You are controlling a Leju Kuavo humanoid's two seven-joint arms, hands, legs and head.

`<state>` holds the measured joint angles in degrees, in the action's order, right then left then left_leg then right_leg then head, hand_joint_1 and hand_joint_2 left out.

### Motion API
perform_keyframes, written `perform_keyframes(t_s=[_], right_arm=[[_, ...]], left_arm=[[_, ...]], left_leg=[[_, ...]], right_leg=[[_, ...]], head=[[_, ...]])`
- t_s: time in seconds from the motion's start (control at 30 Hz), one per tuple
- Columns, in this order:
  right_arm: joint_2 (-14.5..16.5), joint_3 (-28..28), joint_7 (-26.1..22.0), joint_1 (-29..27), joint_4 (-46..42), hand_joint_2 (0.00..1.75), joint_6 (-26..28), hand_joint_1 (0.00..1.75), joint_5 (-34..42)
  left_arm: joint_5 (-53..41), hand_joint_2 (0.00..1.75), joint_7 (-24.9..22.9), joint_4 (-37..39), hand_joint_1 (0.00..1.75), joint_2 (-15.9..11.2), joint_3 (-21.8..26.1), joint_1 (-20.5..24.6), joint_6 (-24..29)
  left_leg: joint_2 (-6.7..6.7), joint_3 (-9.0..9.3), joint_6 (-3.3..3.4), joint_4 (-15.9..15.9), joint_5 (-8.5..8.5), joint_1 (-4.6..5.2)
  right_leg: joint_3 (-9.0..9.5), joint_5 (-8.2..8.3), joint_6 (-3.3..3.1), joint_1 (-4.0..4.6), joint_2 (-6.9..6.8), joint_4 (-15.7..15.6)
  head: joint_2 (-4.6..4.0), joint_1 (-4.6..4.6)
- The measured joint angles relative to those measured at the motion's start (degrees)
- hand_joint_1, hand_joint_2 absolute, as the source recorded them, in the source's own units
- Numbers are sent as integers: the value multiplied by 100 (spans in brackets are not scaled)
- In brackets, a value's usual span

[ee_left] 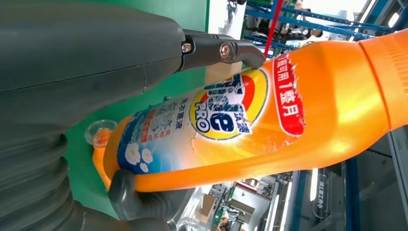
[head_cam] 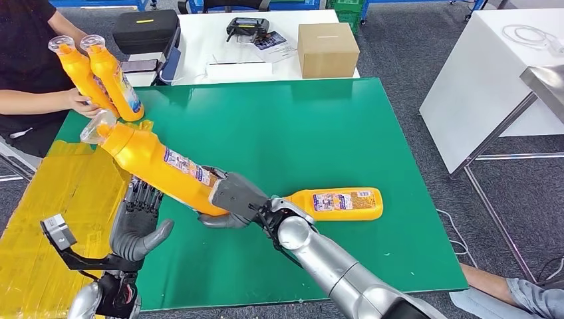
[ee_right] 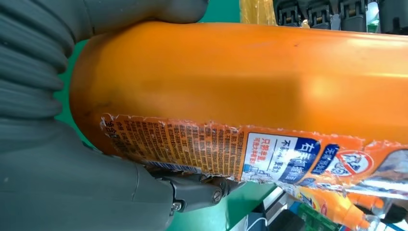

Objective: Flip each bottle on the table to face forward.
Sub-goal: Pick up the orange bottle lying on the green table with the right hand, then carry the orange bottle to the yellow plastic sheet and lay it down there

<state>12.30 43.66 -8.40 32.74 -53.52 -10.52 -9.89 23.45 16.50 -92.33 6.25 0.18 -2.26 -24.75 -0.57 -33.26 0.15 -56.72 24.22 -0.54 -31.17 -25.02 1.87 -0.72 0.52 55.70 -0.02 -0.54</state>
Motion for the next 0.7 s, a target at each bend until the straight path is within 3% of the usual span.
perform_keyframes(t_s=[0.37,0.57,0.7], right_arm=[[579,893,-193,-133,993,175,164,175,-527],[690,1120,-246,-129,1299,175,222,175,-575],[721,1172,-229,-123,1378,175,222,175,-587]], left_arm=[[-20,175,-45,66,0,-4,11,-80,86],[-22,175,-56,117,4,-4,15,-181,88],[-44,175,-57,141,175,-4,32,-208,127]], left_leg=[[8,-3,-2,0,1,-4],[10,-4,-1,0,1,-3],[11,-4,-1,0,1,-2]], right_leg=[[-12,-2,-3,3,3,0],[-13,-2,-3,1,3,-1],[-13,-1,-2,0,3,-1]], head=[[0,-1],[0,0],[0,0]])
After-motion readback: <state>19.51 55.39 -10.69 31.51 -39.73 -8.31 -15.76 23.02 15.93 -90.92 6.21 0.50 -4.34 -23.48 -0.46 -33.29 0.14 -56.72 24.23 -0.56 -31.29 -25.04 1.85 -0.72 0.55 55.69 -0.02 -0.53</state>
